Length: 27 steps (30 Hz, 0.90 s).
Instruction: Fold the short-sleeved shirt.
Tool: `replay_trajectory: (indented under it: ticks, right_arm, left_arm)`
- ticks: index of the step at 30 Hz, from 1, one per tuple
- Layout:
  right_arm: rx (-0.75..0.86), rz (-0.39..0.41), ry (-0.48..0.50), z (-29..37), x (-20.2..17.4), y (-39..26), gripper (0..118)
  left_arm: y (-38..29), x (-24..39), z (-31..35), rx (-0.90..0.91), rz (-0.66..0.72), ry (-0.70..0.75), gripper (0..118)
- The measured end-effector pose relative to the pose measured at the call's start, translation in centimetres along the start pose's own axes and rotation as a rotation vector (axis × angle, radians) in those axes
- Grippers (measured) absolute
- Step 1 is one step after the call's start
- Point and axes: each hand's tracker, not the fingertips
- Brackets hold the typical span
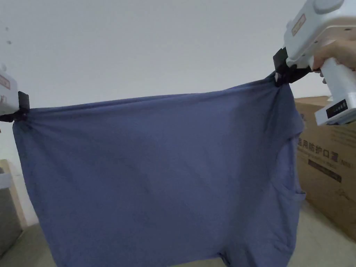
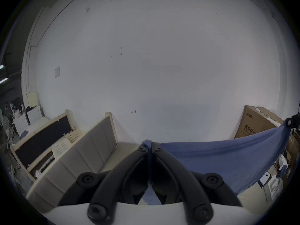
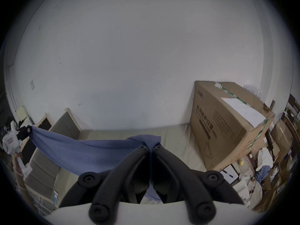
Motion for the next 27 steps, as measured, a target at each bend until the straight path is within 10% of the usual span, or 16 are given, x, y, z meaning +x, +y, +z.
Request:
replay_trajectory:
  ticks: [11,27]
  right_arm:
    - [0.025,-0.005,0.035,-3.7,-0.2,1.7,0]
    - [-0.501,-0.003,0.034,-28.7,1.7,-24.1,0]
  left_arm:
    - [1.8,1.9,-5.0,0.079,-0.111,0.101,1]
    - [-30.1,3.8,-23.0,-0.442,-0.14,0.131,1]
